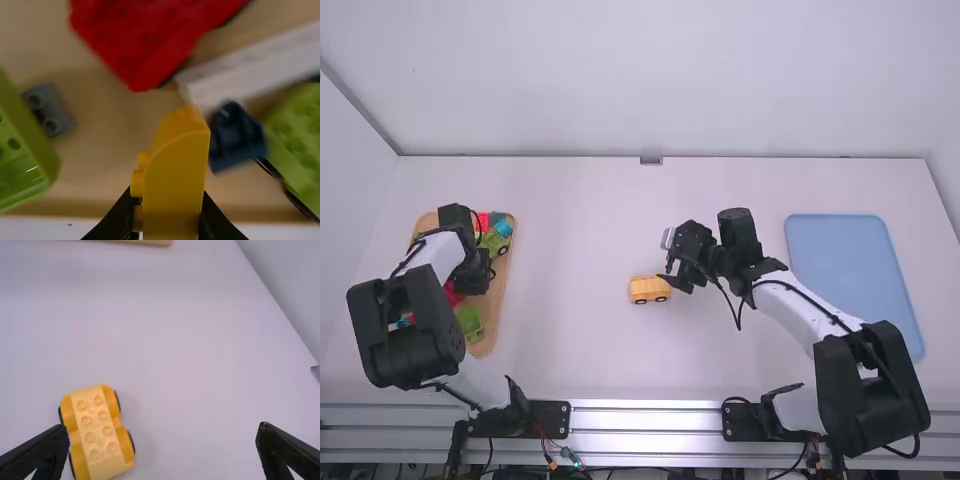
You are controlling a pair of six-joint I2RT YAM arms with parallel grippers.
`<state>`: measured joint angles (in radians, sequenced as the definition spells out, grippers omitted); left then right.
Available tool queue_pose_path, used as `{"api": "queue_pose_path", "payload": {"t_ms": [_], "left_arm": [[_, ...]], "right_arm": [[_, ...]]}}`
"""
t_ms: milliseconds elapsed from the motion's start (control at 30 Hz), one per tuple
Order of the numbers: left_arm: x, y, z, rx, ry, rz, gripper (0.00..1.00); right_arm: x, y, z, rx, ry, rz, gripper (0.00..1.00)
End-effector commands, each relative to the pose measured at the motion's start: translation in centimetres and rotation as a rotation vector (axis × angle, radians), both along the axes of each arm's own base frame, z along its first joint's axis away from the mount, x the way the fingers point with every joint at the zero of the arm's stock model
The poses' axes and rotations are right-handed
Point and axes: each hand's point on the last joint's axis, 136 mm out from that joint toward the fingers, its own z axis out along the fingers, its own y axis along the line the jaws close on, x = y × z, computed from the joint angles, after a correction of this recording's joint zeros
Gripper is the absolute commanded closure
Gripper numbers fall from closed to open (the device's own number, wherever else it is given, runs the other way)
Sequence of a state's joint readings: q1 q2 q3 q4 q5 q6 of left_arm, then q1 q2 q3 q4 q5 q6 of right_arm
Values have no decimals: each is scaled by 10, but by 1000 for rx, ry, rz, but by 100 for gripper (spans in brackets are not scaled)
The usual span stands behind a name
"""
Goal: Assemble lego blocks to make yellow taxi
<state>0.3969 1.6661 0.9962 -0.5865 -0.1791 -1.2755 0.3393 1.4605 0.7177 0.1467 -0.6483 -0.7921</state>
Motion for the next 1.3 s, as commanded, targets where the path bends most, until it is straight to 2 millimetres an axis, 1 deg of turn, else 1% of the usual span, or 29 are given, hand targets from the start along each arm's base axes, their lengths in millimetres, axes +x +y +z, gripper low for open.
{"api": "queue_pose_path", "payload": {"t_ms": [0, 33, 100, 133, 167, 233, 267, 300, 333, 400, 433, 467, 500, 533, 567, 600, 667, 700, 733, 800, 833, 867, 933, 967, 1000, 1067, 1133, 1267], "left_arm": [[15, 5, 36, 88, -54, -158, 81], [18, 4, 45, 108, -73, -194, 81], [30, -4, 68, 165, -129, -305, 81], [31, -5, 71, 174, -137, -322, 81], [36, -10, 80, 199, -156, -373, 81], [50, -28, 106, 278, -205, -546, 81], [58, -43, 120, 326, -232, -662, 80], [60, -48, 123, 340, -238, -695, 80], [67, -66, 134, 383, -259, -808, 80], [81, -109, 150, 457, -297, -1057, 83], [82, -113, 150, 461, -300, -1076, 83], [88, -143, 157, 502, -325, -1223, 89], [91, -164, 160, 527, -343, -1307, 90], [93, -189, 162, 558, -361, -1410, 94], [94, -208, 164, 585, -377, -1477, 96], [94, -218, 163, 596, -385, -1514, 96], [94, -257, 162, 663, -422, -1676, 95], [92, -274, 160, 698, -437, -1751, 93], [91, -283, 160, 716, -450, -1786, 93], [87, -302, 159, 739, -488, -1841, 87], [82, -316, 157, 749, -512, -1889, 83], [80, -321, 156, 756, -515, -1913, 82], [70, -340, 150, 768, -540, -2025, 83], [70, -341, 150, 767, -542, -2033, 83], [63, -352, 147, 740, -577, -2095, 83], [53, -366, 143, 685, -628, -2167, 84], [49, -372, 142, 650, -659, -2191, 86], [49, -371, 139, 645, -667, -2180, 85]], "right_arm": [[2, 6, 16, 115, 106, -71, 2], [6, 7, 22, 154, 127, -100, 2], [14, 11, 36, 240, 171, -154, 2], [14, 11, 38, 251, 180, -162, 2], [16, 12, 42, 276, 195, -176, 2], [21, 13, 51, 335, 234, -210, 1], [22, 14, 55, 365, 257, -227, 2], [23, 14, 56, 372, 266, -231, 1], [23, 15, 59, 399, 286, -240, 1], [22, 17, 66, 443, 324, -228, 1], [21, 17, 66, 446, 327, -225, 2], [19, 18, 71, 476, 355, -201, 1], [17, 19, 75, 501, 383, -181, 2], [15, 18, 78, 531, 426, -158, 1], [14, 17, 79, 550, 462, -152, 2], [14, 16, 79, 561, 481, -147, 2], [16, 10, 78, 598, 561, -143, 1], [18, 5, 76, 613, 600, -156, 2], [20, 2, 75, 621, 619, -161, 1], [21, -5, 72, 638, 666, -152, 1], [21, -11, 71, 653, 701, -139, 1], [21, -13, 71, 657, 714, -136, 2], [22, -20, 68, 675, 764, -139, 1], [22, -21, 68, 676, 767, -140, 1], [25, -27, 66, 687, 794, -155, 1], [27, -30, 63, 696, 825, -177, 1], [27, -28, 61, 697, 846, -180, 0], [21, -15, 59, 681, 859, -159, 8]]}}
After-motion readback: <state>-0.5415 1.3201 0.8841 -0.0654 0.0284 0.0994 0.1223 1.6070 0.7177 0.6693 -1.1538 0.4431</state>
